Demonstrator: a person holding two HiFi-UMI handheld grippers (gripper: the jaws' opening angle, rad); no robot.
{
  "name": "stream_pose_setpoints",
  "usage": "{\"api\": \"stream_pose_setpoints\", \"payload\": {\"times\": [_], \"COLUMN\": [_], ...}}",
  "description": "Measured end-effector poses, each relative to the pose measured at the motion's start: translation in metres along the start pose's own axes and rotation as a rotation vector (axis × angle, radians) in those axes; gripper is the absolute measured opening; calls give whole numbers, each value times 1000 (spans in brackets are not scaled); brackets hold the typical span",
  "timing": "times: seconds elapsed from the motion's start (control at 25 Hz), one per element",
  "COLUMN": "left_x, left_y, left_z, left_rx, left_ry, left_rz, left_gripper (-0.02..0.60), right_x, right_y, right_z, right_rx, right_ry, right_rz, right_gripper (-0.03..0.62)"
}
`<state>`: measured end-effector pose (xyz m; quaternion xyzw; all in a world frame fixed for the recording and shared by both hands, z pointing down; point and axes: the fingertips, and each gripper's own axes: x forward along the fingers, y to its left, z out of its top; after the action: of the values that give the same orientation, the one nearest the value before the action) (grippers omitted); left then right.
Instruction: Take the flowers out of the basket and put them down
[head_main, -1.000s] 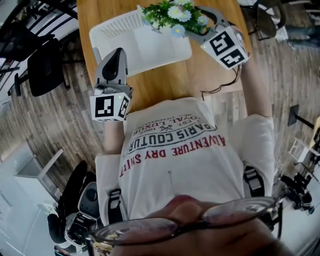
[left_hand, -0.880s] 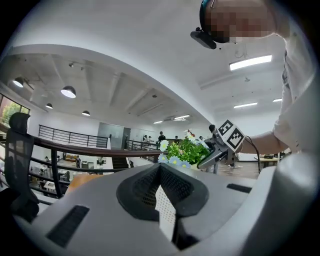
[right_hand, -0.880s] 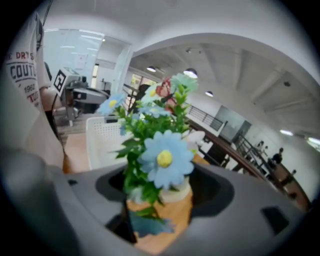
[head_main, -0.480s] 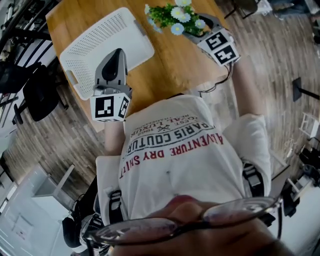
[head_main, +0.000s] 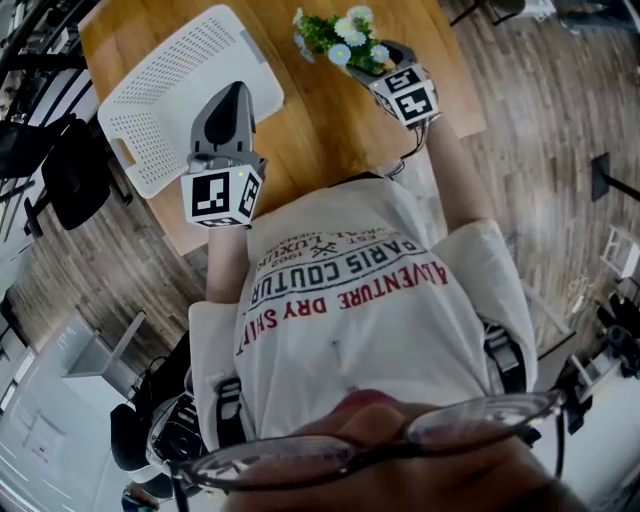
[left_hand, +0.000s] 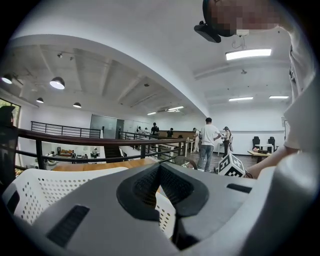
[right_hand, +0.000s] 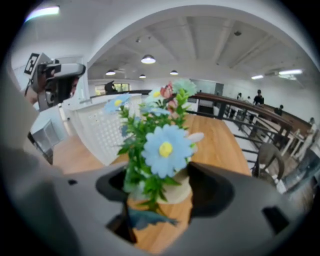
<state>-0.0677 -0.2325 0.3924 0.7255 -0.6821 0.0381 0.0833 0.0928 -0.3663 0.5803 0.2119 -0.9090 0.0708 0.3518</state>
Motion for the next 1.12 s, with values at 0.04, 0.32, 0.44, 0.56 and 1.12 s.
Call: {"api": "stream_pose_setpoints", "payload": {"times": [0.04, 0.32, 0.44, 0.56, 1.12], "left_x": [0, -2, -5, -10, -29], "left_y": [-1, -6, -8, -7, 3], "left_z": [-3, -12, -17, -21, -27], "left_rx": [-1, 6, 9, 6, -17], "left_ry": [5, 26, 32, 40, 51], "left_rz": [4, 13, 12, 22, 37], "left_gripper": [12, 12, 12, 12, 12], "right_x": [5, 22, 25, 25, 21], "right_y": [2, 14, 18, 20, 7], "right_z": [-7, -51, -67, -76, -65], "right_rx": [17, 89, 112, 133, 140], "right_ry": [-1, -6, -7, -23, -45], "right_rz": [0, 2, 1, -5, -188], "right_gripper": [359, 359, 359, 359, 367]}}
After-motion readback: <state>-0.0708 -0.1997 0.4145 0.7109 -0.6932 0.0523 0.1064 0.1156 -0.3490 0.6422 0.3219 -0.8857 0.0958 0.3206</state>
